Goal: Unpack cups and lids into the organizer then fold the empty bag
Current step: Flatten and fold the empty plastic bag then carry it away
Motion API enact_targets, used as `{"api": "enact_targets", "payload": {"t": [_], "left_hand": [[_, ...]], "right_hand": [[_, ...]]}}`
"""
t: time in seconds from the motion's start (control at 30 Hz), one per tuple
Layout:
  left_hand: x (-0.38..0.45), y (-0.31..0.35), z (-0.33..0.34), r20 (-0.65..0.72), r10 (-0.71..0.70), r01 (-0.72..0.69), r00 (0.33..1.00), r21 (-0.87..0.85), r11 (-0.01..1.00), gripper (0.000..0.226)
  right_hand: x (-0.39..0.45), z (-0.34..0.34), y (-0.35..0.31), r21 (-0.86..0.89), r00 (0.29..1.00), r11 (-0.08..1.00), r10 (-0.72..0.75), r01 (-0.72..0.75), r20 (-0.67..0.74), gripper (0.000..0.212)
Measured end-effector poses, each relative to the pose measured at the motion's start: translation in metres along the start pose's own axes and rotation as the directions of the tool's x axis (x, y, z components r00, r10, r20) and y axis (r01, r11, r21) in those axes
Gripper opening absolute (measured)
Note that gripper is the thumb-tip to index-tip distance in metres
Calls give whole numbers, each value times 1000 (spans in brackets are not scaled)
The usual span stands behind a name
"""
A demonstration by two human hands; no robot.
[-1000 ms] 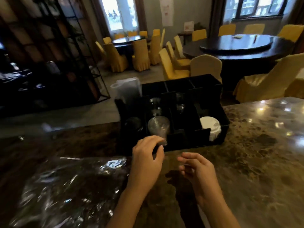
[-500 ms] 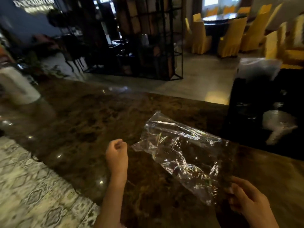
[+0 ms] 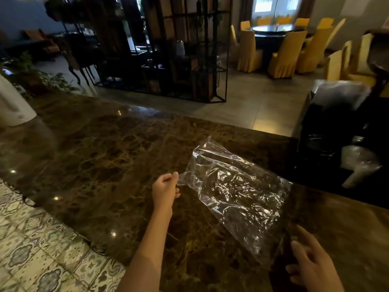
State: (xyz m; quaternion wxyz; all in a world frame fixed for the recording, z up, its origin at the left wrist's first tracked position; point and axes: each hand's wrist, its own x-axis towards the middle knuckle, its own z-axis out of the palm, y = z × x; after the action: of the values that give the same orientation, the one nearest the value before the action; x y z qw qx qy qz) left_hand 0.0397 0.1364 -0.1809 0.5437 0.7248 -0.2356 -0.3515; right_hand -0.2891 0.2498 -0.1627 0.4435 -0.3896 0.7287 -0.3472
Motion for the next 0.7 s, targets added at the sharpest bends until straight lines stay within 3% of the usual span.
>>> {"api": "enact_targets", "payload": {"t": [0.3, 0.37, 0.43, 0.5, 0.57, 0.63, 0.7], "left_hand": [[-14, -14, 3, 123, 86, -91, 989, 32, 995, 18], [-20, -15, -2, 132, 71, -71, 989, 0, 997, 16], [-23, -15, -9, 137, -24, 38, 990, -99, 994, 13], [-26, -13, -17, 154, -112, 139, 982, -179, 974, 12], [-29, -13, -22, 168, -140, 173, 976, -203, 964, 12], [-34, -13, -25, 179, -132, 167, 975, -198, 966, 11], [-39, -14, -27, 188, -128, 164, 974, -190, 968, 12]], "right_hand": [[0, 5, -6, 170, 994, 985, -2, -16, 109, 45], [1, 5, -1, 88, 999, 996, -23, 20, 30, 43], [2, 4, 5, -88, 995, 995, -61, 54, -76, 44], [0, 1, 8, -109, 990, 991, -88, 76, -108, 45], [-3, 0, 3, 92, 997, 993, -66, 70, -44, 46], [-2, -1, -2, 399, 996, 916, 14, -46, 83, 42], [1, 0, -4, 519, 988, 849, 22, -98, 150, 36]]}}
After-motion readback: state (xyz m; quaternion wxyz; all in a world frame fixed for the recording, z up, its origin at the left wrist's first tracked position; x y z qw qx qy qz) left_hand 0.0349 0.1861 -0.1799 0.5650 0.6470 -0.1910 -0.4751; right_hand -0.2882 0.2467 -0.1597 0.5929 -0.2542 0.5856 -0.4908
